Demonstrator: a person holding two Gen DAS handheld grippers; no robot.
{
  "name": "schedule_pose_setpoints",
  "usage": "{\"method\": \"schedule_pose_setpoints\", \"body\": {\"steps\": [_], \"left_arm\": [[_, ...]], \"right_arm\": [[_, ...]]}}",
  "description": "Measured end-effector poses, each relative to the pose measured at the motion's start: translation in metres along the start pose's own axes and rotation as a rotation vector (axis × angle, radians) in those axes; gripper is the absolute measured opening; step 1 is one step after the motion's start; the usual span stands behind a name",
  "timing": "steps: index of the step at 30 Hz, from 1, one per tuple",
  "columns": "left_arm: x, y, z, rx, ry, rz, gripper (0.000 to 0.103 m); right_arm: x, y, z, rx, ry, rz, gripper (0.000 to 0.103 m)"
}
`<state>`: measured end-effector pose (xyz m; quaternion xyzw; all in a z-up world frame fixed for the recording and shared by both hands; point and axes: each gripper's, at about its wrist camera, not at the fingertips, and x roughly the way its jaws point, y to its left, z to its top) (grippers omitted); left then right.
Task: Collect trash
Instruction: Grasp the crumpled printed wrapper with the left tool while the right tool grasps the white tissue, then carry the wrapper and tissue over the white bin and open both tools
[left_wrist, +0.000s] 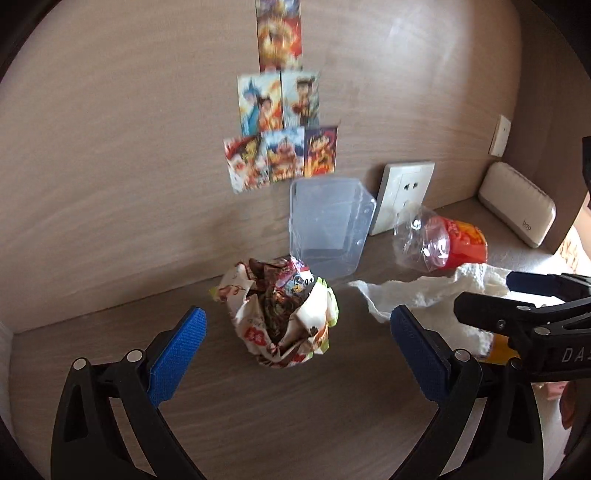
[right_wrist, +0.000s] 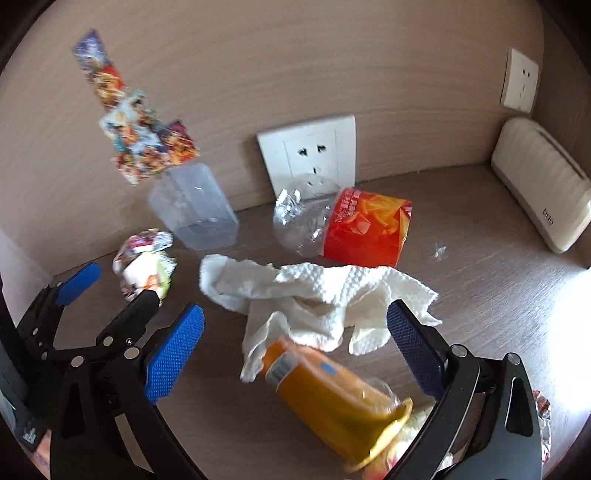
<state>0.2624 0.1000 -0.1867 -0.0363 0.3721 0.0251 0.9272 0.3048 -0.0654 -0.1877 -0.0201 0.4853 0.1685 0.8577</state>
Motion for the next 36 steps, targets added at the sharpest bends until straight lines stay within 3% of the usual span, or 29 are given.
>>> {"method": "schedule_pose_setpoints", "body": {"steps": [2,4,6,8,9,10,14,23,30,36], "left_arm": [[0.013,0.003,0.003,-0.013,0.019,-0.006,0.097],[0.022,0.003,0.006,-0.007,0.034,-0.010,0.079],[0.031,0.004,0.009,-0.011,0.058,-0.009,0.051],[0.037,0.009,0.011,-0.026,0.061,-0.006,0.048],[0.038,0.011,0.013,-0.031,0.061,-0.006,0.044],[0.037,0.012,0.013,-0.034,0.059,-0.005,0.043],[0.024,0.012,0.009,-0.031,0.049,-0.012,0.042],[-0.057,-0.003,0.001,-0.004,-0.029,-0.044,0.042],[-0.104,-0.061,-0.001,0.069,-0.099,-0.150,0.042],[-0.123,-0.130,-0.014,0.148,-0.100,-0.262,0.042]], "right_arm": [[0.011,-0.005,0.003,0.047,0.036,-0.008,0.099],[0.019,-0.011,0.004,0.086,0.060,-0.003,0.094],[0.028,-0.018,0.004,0.121,0.086,-0.023,0.066],[0.029,-0.023,0.003,0.134,0.072,-0.043,0.051],[0.029,-0.024,0.003,0.125,0.069,-0.056,0.032],[0.028,-0.026,0.003,0.130,0.063,-0.055,0.020],[0.011,-0.031,-0.002,0.133,0.021,-0.023,0.016],[-0.088,-0.042,-0.009,0.149,-0.206,0.096,0.016],[-0.160,-0.062,-0.032,0.161,-0.326,0.068,0.016],[-0.205,-0.089,-0.068,0.205,-0.385,0.012,0.017]]}}
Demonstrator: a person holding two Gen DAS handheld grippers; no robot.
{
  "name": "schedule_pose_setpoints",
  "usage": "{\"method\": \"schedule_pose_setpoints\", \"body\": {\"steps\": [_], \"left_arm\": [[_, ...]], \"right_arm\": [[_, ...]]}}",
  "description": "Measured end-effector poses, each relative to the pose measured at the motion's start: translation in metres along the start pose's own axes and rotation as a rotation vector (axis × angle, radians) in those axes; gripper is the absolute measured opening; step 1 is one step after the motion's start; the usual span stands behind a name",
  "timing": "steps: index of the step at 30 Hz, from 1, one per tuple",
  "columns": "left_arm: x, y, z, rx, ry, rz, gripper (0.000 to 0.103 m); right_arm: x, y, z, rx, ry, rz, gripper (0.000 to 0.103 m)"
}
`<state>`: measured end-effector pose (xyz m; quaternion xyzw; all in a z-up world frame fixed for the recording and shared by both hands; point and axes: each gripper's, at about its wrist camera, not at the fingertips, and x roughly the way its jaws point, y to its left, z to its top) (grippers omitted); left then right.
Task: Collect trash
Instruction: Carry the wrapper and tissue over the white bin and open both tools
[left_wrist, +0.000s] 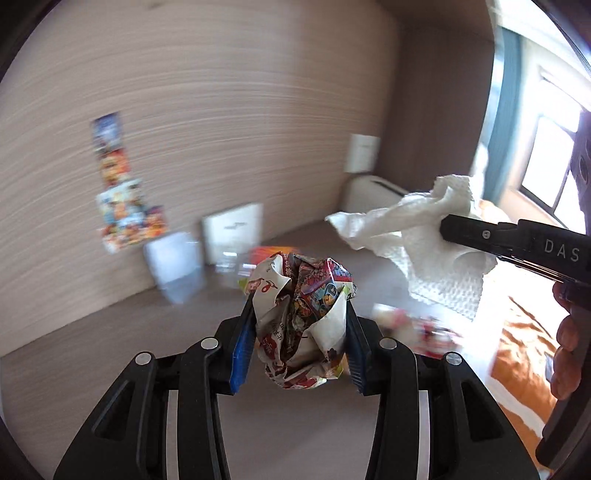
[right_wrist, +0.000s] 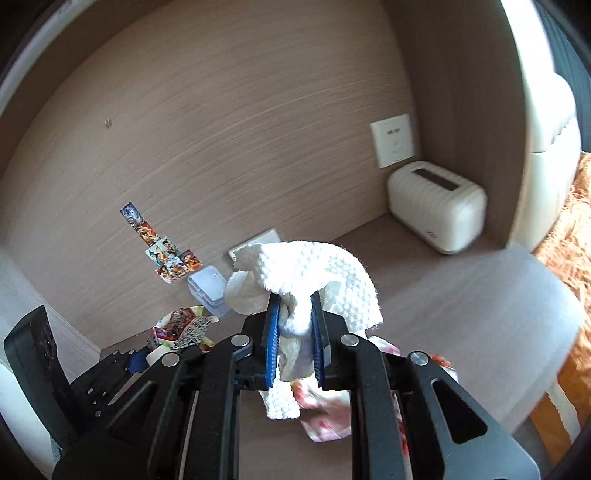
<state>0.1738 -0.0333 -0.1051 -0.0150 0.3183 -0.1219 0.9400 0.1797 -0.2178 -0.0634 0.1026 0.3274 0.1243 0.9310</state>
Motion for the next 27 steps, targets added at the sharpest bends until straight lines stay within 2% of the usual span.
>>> {"method": "schedule_pose_setpoints", "body": {"steps": [8,15,21,27], "left_arm": [[-0.005,-0.128,-0.023,0.167,0.040,-0.198,0.042],[-0.005,-0.221,-0.058,0.282,0.116,-0.346,0.042],[-0.003,-0.290,-0.094,0.371,0.187,-0.463,0.042],[0.013,-0.346,-0.141,0.461,0.270,-0.572,0.042]], "right_arm": [[-0.086,-0.073,-0.033,0.090,-0.031,-0.161,0.017],[-0.154,-0.142,-0.084,0.231,-0.037,-0.296,0.017],[-0.191,-0.189,-0.129,0.358,-0.021,-0.392,0.019],[-0.209,-0.231,-0.176,0.470,0.007,-0.470,0.019]]}}
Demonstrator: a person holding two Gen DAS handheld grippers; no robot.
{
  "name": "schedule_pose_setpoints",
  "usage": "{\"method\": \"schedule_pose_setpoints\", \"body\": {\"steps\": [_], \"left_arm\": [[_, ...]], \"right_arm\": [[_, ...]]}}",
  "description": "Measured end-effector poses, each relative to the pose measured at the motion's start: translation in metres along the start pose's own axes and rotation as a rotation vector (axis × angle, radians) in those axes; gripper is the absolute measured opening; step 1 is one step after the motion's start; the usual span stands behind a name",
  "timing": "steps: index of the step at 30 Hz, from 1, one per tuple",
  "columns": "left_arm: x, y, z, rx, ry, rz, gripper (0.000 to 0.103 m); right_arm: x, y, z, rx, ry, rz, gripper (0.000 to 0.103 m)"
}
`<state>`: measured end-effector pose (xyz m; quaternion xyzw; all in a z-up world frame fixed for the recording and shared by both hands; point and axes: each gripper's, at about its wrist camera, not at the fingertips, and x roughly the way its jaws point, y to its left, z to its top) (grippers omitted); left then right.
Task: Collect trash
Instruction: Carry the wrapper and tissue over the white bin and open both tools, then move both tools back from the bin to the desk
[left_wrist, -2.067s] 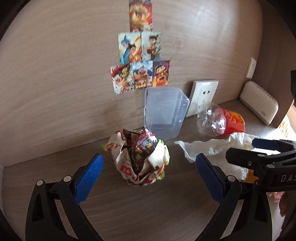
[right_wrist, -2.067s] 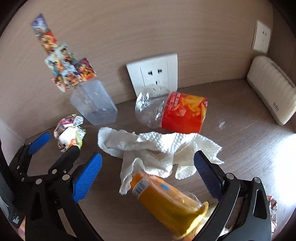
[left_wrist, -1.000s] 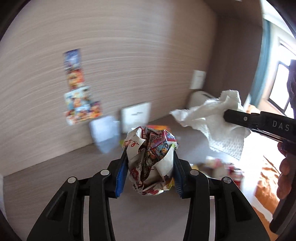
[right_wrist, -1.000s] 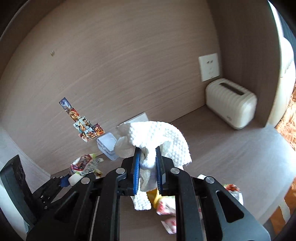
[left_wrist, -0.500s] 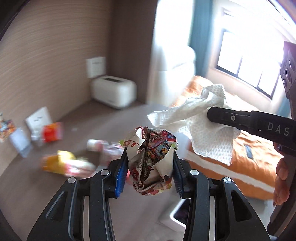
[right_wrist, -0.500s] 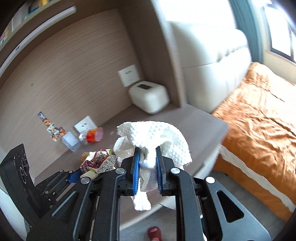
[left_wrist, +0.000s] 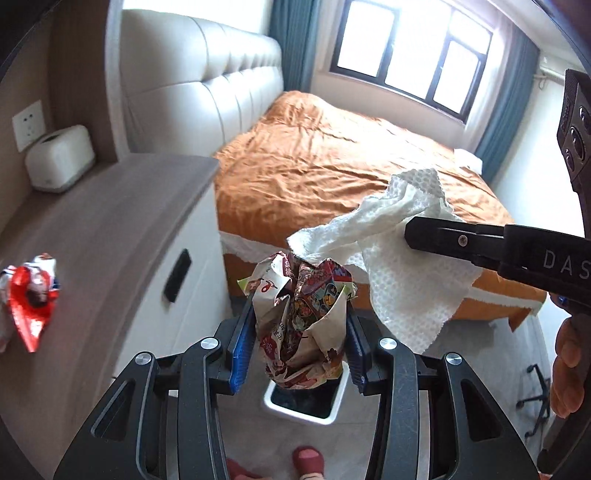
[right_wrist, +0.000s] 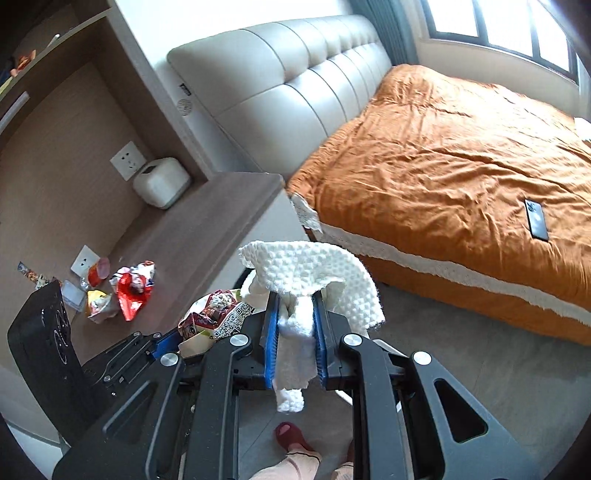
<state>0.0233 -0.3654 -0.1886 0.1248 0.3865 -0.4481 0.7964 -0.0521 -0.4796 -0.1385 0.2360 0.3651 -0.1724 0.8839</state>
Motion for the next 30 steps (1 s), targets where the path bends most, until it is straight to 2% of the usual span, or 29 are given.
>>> {"method": "schedule_pose_setpoints", "body": {"steps": [7,12,20,23,24,25,26,27,28,29,30], "left_arm": [[0.080,-0.031,-0.034,0.061,0.124,-0.082,0.042],[0.138,-0.031,-0.066,0.086,0.197,-0.111,0.043],[0.259,-0.014,-0.145,0.072,0.351,-0.183,0.043],[0.299,-0.007,-0.172,0.059,0.391,-0.202,0.047],[0.312,-0.004,-0.181,0.050,0.405,-0.208,0.055],[0.327,0.001,-0.192,0.035,0.424,-0.220,0.070],[0.340,0.004,-0.203,0.027,0.437,-0.221,0.079],[0.349,0.007,-0.210,0.024,0.446,-0.219,0.094],[0.360,0.010,-0.219,0.019,0.455,-0.217,0.097],[0.369,0.013,-0.227,0.018,0.465,-0.215,0.098],[0.378,0.015,-0.235,0.019,0.481,-0.203,0.098]], "right_arm": [[0.045,-0.066,-0.039,0.118,0.087,-0.095,0.019],[0.095,-0.103,-0.073,0.175,0.162,-0.143,0.019],[0.206,-0.151,-0.136,0.253,0.313,-0.176,0.019],[0.255,-0.166,-0.165,0.266,0.371,-0.189,0.019],[0.273,-0.171,-0.176,0.259,0.392,-0.202,0.019],[0.287,-0.175,-0.184,0.256,0.405,-0.205,0.021],[0.300,-0.179,-0.193,0.253,0.415,-0.205,0.021],[0.314,-0.181,-0.202,0.238,0.429,-0.209,0.023],[0.324,-0.182,-0.209,0.224,0.439,-0.210,0.041],[0.334,-0.183,-0.215,0.212,0.446,-0.208,0.055],[0.343,-0.185,-0.222,0.198,0.455,-0.211,0.082]]}}
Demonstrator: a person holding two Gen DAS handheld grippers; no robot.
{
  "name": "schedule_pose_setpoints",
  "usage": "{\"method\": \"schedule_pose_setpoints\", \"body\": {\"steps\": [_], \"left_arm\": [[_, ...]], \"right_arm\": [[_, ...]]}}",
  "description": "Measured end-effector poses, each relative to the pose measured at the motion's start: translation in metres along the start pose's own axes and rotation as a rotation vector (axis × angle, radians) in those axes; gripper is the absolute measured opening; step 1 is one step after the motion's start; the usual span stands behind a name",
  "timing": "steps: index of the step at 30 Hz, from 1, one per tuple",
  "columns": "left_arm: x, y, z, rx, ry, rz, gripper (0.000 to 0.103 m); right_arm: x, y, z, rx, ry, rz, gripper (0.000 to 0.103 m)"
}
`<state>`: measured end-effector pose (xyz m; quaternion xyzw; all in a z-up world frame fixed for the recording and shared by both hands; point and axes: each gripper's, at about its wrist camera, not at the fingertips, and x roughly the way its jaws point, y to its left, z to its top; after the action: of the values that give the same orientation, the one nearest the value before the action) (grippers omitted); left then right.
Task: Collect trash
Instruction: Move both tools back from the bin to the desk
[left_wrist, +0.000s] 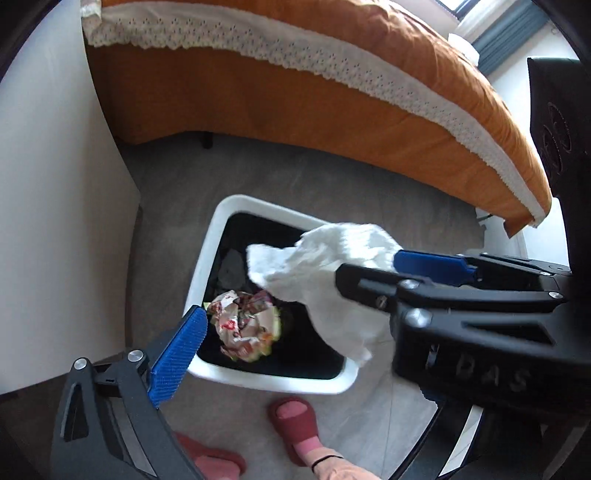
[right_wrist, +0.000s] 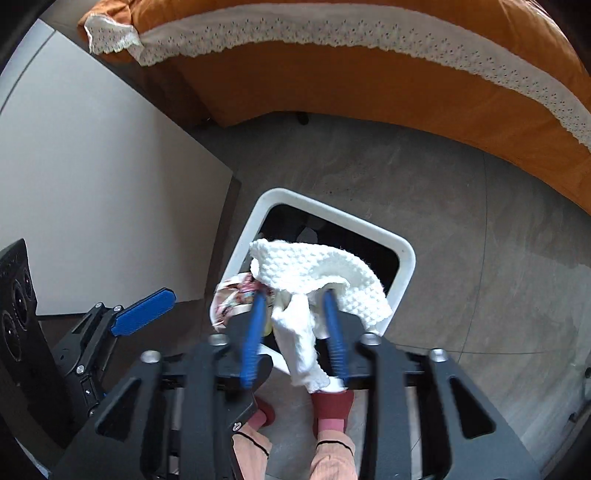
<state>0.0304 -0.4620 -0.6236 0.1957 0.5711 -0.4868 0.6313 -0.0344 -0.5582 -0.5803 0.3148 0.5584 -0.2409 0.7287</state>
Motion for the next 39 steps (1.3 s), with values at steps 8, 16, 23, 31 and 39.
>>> {"method": "schedule_pose_setpoints", "body": {"steps": [8,16,23,31,39], "left_arm": [[0.011,0.006,-0.009,-0.006,0.024,0.039,0.098],[-0.083,-0.015,0.010,0.012,-0.078,0.071,0.098],[-0.234,-0.059,0.019,0.021,-0.267,0.115,0.098],[-0.402,-0.058,0.001,-0.058,-0.495,0.258,0.098],[-0.531,0.015,-0.044,-0.223,-0.676,0.531,0.098]], "right_arm": [[0.015,-0.001,-0.010,-0.037,0.029,-0.019,0.098],[-0.088,0.031,0.007,-0.063,-0.084,0.017,0.098],[-0.243,0.081,0.011,-0.159,-0.300,0.028,0.098],[-0.375,0.168,0.013,-0.346,-0.489,0.173,0.099],[-0.420,0.286,0.012,-0.613,-0.542,0.333,0.099]]}}
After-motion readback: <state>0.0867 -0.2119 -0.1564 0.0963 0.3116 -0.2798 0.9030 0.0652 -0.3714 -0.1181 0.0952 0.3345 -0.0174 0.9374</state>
